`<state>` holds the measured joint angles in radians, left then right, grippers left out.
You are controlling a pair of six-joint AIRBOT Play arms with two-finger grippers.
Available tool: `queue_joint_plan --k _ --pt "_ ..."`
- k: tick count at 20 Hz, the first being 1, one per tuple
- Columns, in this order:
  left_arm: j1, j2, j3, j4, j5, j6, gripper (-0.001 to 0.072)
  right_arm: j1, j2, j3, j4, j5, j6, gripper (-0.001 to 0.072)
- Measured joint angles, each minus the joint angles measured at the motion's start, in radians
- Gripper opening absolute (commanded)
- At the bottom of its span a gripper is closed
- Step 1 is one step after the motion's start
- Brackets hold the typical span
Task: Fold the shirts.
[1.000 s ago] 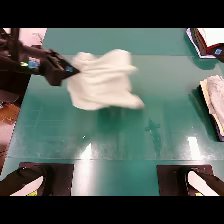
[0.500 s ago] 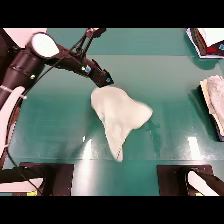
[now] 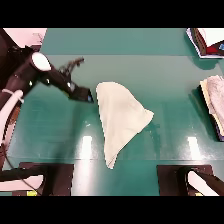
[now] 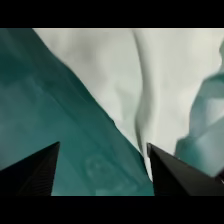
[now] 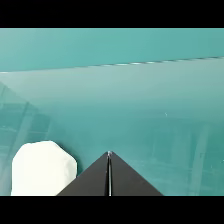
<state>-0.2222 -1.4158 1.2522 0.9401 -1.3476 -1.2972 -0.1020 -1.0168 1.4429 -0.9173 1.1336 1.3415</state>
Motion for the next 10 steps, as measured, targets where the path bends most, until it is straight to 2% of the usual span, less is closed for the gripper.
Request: queue_joint_plan --k 5,10 --pt "-0.135 0.109 -0.373 -0.08 0.126 -0.01 0.0642 0.0 0.0 0.0 0.0 0.0 0.0 0.0016" --pt "-0.308 0.135 -0.51 -0.151 0.269 -0.014 0.0642 0.0 0.0 0.0 0.0 0.0 0.0 0.0016"
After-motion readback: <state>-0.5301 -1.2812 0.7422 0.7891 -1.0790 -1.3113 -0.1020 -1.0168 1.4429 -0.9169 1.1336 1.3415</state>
